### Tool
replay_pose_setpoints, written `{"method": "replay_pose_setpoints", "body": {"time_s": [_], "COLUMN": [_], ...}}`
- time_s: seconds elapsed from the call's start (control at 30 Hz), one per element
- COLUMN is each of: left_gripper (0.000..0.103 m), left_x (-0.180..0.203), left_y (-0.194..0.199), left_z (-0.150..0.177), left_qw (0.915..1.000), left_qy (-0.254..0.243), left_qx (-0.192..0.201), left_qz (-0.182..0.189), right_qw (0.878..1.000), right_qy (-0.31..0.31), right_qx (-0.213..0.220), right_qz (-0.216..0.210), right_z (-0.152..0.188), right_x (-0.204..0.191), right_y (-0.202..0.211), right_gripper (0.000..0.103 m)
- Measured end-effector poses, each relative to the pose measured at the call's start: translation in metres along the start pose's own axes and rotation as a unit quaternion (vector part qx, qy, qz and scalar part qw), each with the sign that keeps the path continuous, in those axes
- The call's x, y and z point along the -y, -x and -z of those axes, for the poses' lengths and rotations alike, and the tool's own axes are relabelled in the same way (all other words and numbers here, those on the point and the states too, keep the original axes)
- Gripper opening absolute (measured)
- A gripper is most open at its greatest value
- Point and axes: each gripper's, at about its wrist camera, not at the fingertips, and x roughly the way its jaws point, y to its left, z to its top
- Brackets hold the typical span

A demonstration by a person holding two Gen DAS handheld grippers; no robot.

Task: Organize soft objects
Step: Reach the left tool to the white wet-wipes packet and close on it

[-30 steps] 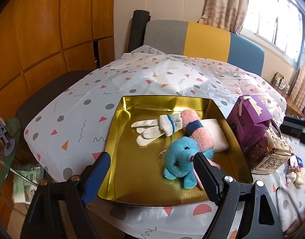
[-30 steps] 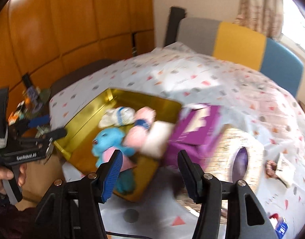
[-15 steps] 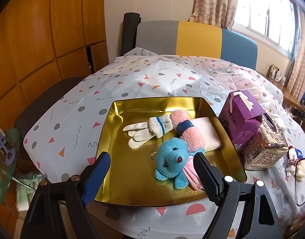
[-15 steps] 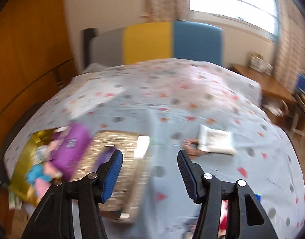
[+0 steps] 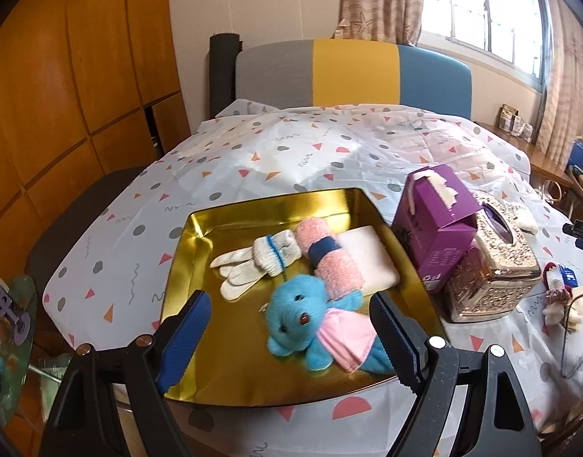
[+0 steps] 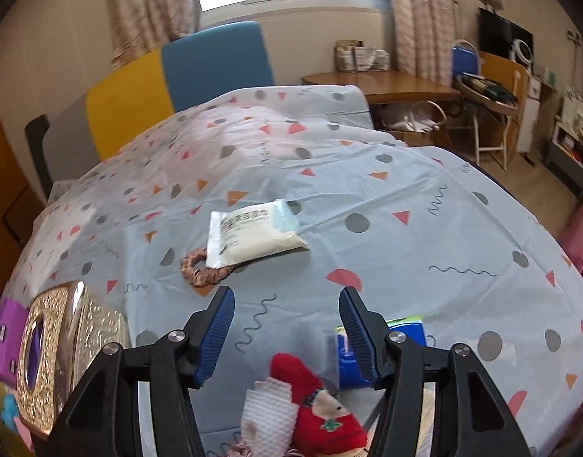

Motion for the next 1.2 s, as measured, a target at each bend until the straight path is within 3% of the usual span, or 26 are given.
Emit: {"method": "replay_pose_setpoints", "body": {"time_s": [0.17, 0.4, 0.7, 0.93, 1.07, 1.2], "left_gripper": [0.086, 0.086, 0.086, 0.089, 0.091, 0.091], "left_x": [0.018, 0.053, 0.152, 0.270, 0.338, 0.404], "left_y": [0.003, 0.013, 0.015, -0.009, -0.036, -0.078], "left_z": [-0.013, -0.047, -0.104, -0.135, -0.136, -0.132], "left_qw": [0.9996, 0.9960, 0.9769, 0.9496, 0.9304, 0.9029], "left_qy": [-0.026, -0.060, -0.132, -0.231, -0.311, -0.386], "left_qx": [0.011, 0.040, 0.050, 0.003, -0.017, -0.051], "left_qz": [0.008, 0.053, 0.160, 0.212, 0.193, 0.182], "right_qw": [1.000, 0.998, 0.989, 0.985, 0.981, 0.975], "right_qy": [-0.026, -0.053, -0.139, -0.171, -0.191, -0.220], "right_qx": [-0.008, -0.020, -0.049, -0.032, -0.013, -0.005], "right_qz": [-0.003, 0.001, 0.013, 0.012, 0.001, -0.019], "right_z": [0.000, -0.001, 0.000, -0.003, -0.006, -0.008], "right_x": [0.006, 0.015, 0.048, 0.060, 0.068, 0.079], "right_y": [0.001, 0.000, -0.004, 0.008, 0.019, 0.025], "right_gripper": [0.058, 0.058, 0.058, 0.058, 0.058, 0.058]}}
